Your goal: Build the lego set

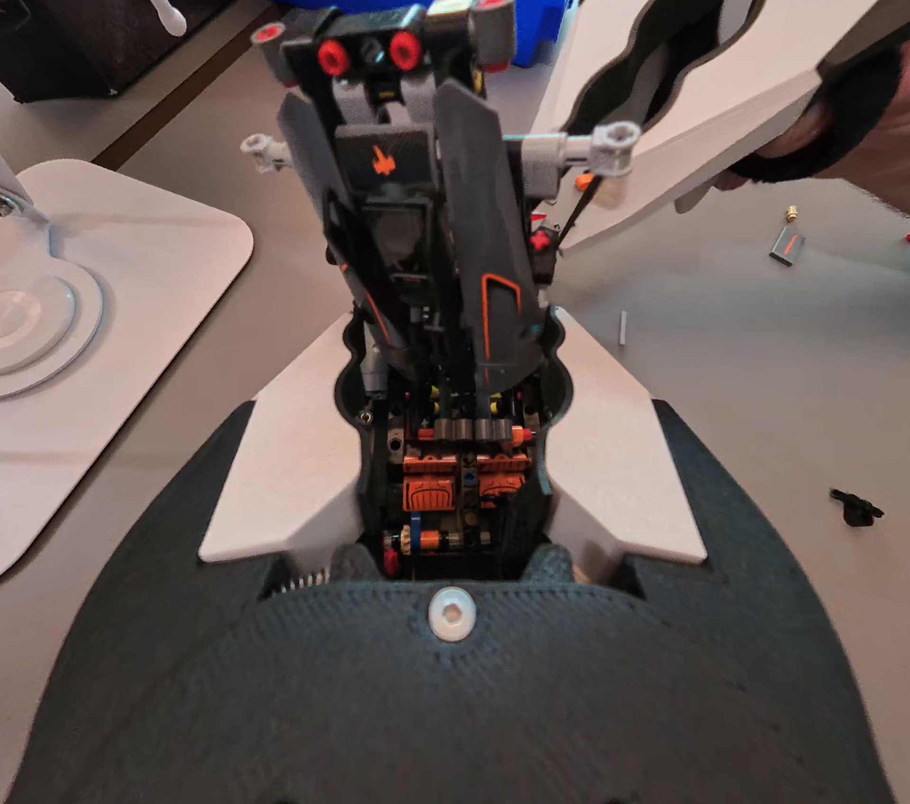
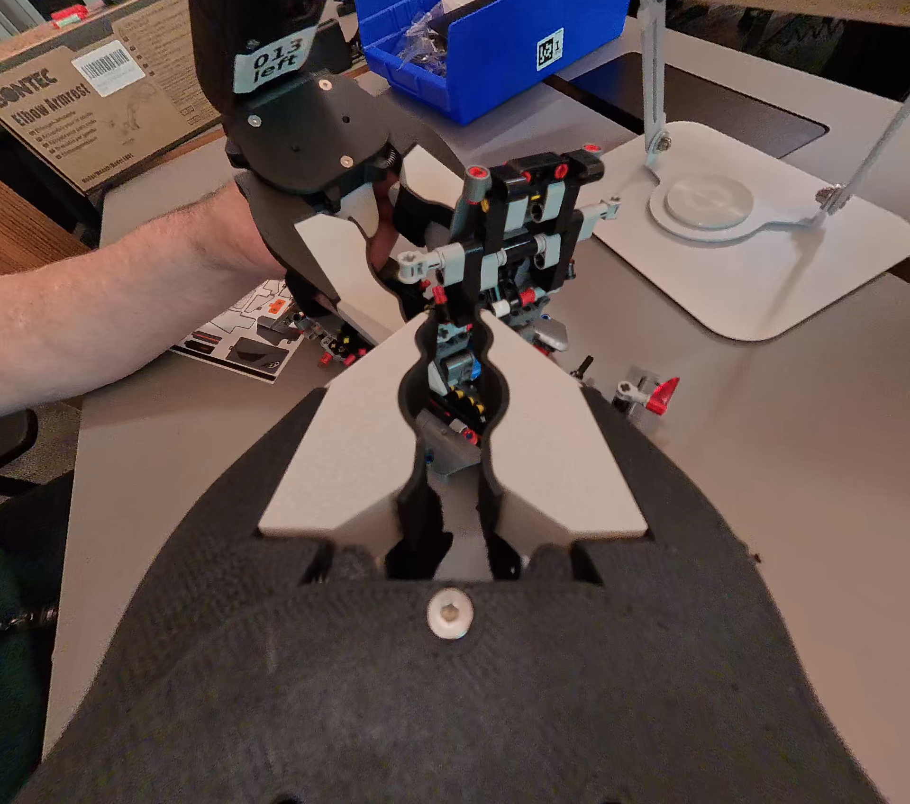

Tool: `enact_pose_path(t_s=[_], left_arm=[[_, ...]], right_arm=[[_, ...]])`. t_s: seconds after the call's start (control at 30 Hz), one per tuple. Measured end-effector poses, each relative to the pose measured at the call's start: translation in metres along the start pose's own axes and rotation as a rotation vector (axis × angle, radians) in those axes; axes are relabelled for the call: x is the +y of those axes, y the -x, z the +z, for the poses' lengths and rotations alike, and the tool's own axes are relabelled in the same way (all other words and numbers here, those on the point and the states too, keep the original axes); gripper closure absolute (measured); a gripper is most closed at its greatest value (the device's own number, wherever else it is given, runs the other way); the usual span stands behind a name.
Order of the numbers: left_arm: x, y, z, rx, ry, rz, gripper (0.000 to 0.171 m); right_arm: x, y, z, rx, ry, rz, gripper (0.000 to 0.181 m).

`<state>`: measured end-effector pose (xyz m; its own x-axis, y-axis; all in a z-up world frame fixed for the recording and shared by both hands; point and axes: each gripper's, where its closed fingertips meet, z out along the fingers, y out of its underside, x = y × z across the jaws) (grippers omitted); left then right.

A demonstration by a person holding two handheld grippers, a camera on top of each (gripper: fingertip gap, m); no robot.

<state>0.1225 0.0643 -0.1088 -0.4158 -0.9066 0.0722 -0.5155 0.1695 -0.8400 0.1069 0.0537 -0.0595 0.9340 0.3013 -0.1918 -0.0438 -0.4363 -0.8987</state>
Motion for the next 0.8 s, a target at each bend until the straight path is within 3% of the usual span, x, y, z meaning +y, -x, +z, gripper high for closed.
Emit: enact_pose_path(t_s=[0.8], left_arm=[[0.006,-0.001,0.004,-0.018,0.033,0.046,0.111]], right_arm=[[0.008,0.004,0.009,-0.029,0.036,0.017,0.166]])
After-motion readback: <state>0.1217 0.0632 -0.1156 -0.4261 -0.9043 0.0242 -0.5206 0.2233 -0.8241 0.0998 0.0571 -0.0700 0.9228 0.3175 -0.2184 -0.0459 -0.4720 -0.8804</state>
